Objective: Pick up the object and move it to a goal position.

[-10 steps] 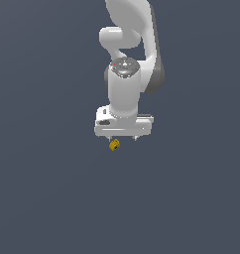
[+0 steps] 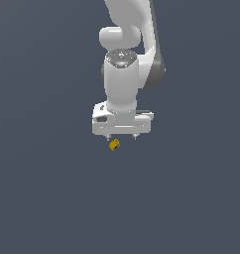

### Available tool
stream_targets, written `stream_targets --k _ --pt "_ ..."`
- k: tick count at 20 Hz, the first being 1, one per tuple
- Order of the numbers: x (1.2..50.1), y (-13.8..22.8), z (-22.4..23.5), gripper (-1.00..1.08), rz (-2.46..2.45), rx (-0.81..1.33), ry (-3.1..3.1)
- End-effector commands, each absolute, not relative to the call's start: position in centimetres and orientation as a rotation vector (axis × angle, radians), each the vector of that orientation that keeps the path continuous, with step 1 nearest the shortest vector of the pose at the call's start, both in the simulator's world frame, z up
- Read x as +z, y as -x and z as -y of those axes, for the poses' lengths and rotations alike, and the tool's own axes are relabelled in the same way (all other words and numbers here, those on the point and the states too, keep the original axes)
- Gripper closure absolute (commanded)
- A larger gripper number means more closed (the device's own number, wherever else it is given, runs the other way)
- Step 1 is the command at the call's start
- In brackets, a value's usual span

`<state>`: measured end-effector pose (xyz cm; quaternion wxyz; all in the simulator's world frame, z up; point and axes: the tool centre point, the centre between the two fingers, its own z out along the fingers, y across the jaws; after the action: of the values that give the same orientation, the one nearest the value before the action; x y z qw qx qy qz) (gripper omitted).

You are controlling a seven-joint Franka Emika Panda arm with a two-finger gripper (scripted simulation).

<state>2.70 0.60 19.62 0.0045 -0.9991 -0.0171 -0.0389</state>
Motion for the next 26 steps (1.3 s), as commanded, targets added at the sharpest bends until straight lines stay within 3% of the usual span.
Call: stream_targets --k 1,13,26 --pt "20.0 -2.8 -0.6 -0.92 0.062 -0.129 3.127" --pt "18.3 -2.2 -0.3 -0.92 -0.098 -0.109 3.121" --pt "13.1 0.0 1.2 -0.92 -0.647 -0.052 3.05"
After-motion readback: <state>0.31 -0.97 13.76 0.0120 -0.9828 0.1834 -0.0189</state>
